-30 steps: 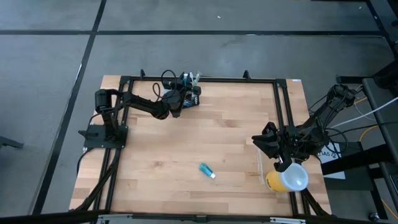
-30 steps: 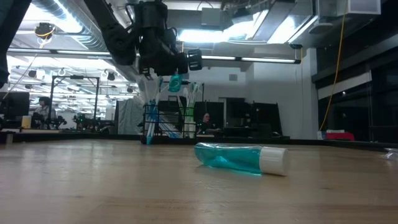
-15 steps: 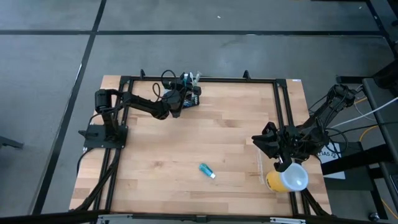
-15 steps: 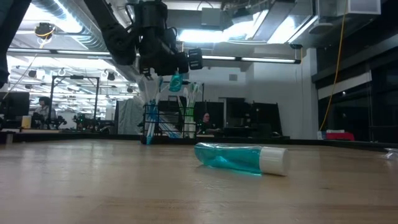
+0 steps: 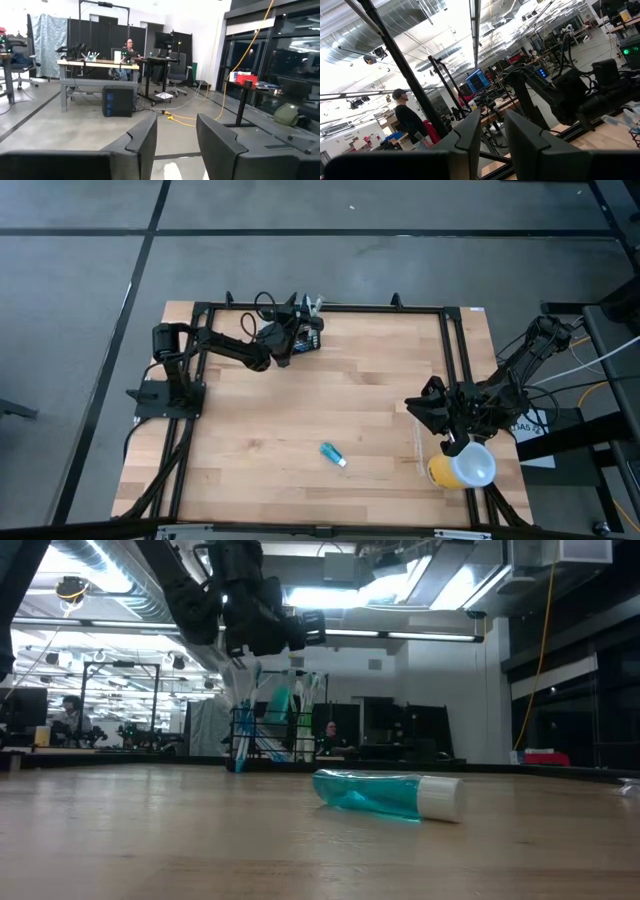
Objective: Pick & Place toothbrushing station
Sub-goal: Put the top mouthwash bottle into the wire organizer, then put the mouthwash bottle into the wire organizer
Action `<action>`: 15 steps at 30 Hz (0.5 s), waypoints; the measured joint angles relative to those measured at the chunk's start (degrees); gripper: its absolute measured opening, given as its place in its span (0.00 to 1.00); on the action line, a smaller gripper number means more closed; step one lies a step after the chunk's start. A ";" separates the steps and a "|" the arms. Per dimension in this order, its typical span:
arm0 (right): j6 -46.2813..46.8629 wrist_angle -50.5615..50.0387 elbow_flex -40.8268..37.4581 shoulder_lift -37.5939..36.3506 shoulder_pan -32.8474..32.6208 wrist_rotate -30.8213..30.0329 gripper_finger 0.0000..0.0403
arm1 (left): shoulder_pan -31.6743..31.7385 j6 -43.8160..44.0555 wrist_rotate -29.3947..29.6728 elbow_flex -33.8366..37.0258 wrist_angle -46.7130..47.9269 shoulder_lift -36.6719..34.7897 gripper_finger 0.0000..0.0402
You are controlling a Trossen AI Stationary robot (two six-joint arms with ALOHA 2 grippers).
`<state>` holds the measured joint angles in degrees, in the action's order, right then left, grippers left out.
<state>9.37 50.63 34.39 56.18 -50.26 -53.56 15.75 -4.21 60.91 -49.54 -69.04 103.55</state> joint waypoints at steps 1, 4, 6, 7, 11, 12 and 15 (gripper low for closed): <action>0.00 0.00 0.00 0.00 0.00 0.00 0.22 | -0.10 -0.02 0.02 0.00 0.04 0.00 0.33; -0.02 0.00 0.00 0.00 0.00 0.00 0.22 | -0.52 -0.57 0.04 0.00 0.04 0.00 0.35; -0.02 0.00 0.00 0.00 0.00 0.00 0.22 | -0.94 -1.07 0.81 0.00 0.03 0.00 0.35; -0.02 0.00 0.00 0.00 0.00 0.00 0.22 | -1.15 -1.41 1.16 0.00 0.00 0.00 0.35; -0.02 0.00 0.00 0.00 0.00 0.00 0.22 | -2.28 -3.40 2.72 0.00 -1.99 0.00 0.35; -0.02 0.00 0.00 0.00 0.00 0.00 0.22 | -2.70 -4.57 3.20 0.00 -3.73 0.00 0.35; 0.04 0.00 0.00 0.00 0.00 0.00 0.22 | -4.51 -9.59 4.15 0.00 -7.37 -1.55 0.35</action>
<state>9.41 50.63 34.39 56.18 -50.26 -53.56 11.24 -13.81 65.06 -49.54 -76.41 101.99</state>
